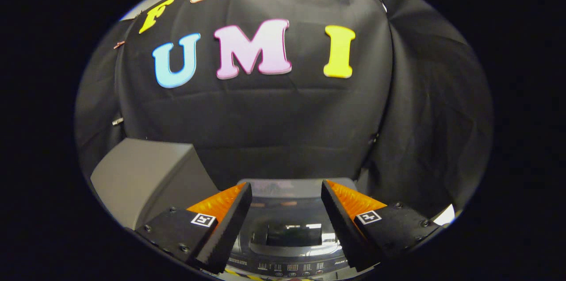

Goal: Put the clothes into the washing machine and then close the washing machine lid.

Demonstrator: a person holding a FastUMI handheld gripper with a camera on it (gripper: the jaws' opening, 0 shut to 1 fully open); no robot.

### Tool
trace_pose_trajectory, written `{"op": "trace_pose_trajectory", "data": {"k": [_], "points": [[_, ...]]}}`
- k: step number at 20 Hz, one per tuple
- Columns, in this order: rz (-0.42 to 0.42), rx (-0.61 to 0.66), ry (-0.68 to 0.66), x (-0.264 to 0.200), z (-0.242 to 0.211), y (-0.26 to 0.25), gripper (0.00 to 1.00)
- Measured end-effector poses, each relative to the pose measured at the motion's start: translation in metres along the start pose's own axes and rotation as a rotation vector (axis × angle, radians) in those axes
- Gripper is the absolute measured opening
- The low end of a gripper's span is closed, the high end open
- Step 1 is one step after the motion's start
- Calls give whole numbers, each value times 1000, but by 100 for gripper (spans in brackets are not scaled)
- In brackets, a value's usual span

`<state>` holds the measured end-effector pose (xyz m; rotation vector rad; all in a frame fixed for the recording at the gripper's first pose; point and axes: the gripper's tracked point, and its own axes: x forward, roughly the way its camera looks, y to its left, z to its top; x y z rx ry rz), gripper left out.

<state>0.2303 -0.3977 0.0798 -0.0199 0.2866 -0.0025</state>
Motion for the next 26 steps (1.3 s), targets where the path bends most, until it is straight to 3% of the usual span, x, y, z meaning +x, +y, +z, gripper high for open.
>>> {"op": "trace_pose_trajectory", "data": {"k": [10,26], "points": [[18,-29,-333,-89,126,8,99],[9,-24,-414,-121,153,15,99]]}}
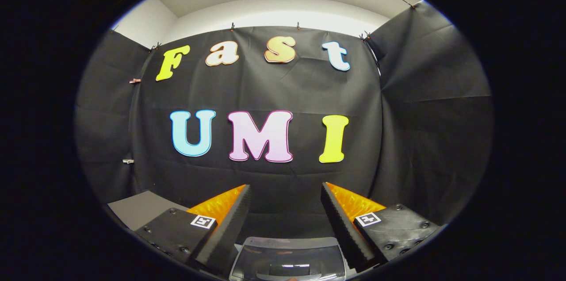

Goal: Put the clothes into the washing machine and then close the washing machine lid.

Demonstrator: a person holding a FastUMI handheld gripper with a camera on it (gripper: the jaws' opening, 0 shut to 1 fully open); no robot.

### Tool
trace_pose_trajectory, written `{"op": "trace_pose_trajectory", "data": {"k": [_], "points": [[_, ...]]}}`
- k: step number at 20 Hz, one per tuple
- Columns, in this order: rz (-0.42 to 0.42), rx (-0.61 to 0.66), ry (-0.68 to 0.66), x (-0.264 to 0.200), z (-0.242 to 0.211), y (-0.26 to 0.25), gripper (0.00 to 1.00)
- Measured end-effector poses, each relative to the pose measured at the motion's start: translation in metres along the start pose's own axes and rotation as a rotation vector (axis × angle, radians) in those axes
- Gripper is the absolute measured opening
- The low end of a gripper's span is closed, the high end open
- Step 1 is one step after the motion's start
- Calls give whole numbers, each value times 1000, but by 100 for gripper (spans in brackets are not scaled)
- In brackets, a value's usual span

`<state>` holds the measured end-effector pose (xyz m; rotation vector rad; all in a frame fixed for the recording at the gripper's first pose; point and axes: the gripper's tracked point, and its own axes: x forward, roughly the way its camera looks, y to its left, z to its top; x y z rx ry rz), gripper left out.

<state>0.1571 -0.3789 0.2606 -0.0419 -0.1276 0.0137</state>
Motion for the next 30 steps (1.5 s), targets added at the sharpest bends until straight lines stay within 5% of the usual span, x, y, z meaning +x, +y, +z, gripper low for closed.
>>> {"op": "trace_pose_trajectory", "data": {"k": [30], "points": [[-8,25,14,8,3,3,99]]}}
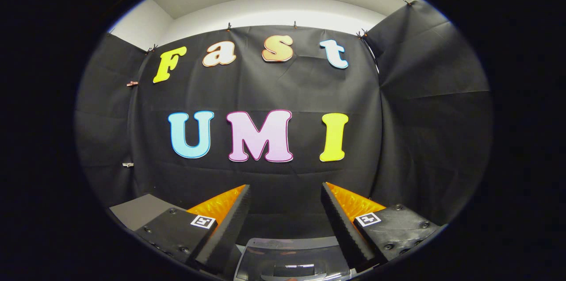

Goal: Put the clothes into the washing machine and then close the washing machine lid.

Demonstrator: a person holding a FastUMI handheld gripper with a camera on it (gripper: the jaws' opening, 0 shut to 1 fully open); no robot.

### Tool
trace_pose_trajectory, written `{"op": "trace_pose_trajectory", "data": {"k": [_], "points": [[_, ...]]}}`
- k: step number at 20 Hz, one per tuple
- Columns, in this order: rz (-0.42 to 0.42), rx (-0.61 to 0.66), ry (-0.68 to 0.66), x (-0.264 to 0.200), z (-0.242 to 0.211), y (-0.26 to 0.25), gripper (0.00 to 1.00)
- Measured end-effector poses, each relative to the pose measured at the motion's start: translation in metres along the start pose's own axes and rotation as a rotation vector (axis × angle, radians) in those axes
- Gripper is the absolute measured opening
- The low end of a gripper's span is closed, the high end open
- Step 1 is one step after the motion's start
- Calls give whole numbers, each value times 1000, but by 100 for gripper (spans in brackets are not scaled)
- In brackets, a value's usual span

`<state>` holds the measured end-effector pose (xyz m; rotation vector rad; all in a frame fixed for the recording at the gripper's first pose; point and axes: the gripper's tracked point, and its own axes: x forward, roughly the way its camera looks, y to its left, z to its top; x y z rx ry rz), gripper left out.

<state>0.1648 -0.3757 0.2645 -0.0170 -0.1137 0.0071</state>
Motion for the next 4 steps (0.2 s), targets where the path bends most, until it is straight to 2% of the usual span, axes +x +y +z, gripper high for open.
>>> {"op": "trace_pose_trajectory", "data": {"k": [4], "points": [[0,5,-5,7,1,4,99]]}}
